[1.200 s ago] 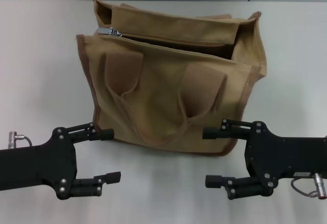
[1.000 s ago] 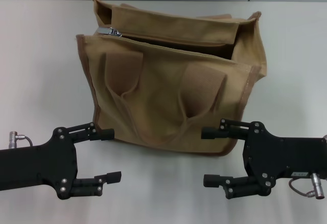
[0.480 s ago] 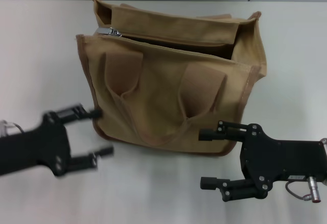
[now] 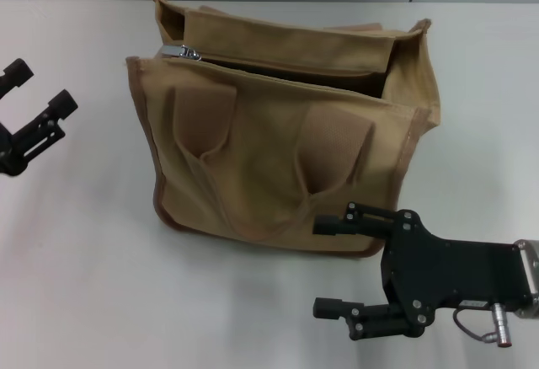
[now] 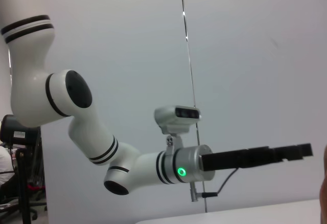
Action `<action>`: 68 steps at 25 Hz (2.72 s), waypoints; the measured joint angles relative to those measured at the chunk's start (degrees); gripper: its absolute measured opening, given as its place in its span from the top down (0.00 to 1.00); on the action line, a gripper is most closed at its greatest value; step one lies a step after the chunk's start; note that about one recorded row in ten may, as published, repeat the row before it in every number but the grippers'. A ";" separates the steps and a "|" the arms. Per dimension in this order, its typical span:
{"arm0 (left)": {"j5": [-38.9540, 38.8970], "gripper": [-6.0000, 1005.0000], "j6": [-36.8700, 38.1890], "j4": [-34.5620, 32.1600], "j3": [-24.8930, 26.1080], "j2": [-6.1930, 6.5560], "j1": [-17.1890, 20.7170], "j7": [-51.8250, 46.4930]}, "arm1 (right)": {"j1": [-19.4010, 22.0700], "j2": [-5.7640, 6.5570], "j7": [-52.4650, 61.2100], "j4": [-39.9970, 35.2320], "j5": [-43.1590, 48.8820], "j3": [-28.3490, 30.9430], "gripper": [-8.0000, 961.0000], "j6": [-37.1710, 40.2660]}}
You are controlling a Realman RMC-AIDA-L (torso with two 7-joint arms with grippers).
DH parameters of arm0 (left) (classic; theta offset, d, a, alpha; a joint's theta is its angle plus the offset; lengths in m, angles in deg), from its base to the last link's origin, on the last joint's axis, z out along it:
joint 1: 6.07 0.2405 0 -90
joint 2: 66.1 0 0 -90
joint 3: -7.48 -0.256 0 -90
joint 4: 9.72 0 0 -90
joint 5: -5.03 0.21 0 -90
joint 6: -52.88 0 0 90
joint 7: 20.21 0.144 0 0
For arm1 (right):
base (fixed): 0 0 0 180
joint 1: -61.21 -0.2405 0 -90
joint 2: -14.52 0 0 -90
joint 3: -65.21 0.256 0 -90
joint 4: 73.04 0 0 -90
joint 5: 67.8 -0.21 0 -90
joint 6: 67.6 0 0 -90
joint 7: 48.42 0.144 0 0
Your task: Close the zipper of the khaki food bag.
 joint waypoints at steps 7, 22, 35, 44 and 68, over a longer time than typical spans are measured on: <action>1.80 0.22 -7.91 -0.42 -8.91 -0.03 -3.79 0.20 | -0.24 0.01 -1.91 1.99 -0.16 0.04 0.14 -1.52; -6.25 0.22 -11.76 6.86 -10.96 -0.33 -8.41 0.45 | -0.61 -0.07 -2.86 4.53 -0.80 0.04 0.14 -4.36; -6.36 0.22 -12.62 11.38 -8.61 -0.28 -7.33 6.96 | -0.62 -0.08 -2.99 4.59 -0.88 0.67 0.14 -5.09; -6.35 0.61 -11.96 11.94 -8.71 -0.28 -7.03 7.39 | -0.32 -0.08 -3.91 5.11 -0.88 1.36 0.14 -5.02; -8.59 0.96 -3.67 13.43 -8.21 -0.25 -6.45 6.81 | -0.63 0.33 12.88 2.78 -3.31 15.35 0.14 6.53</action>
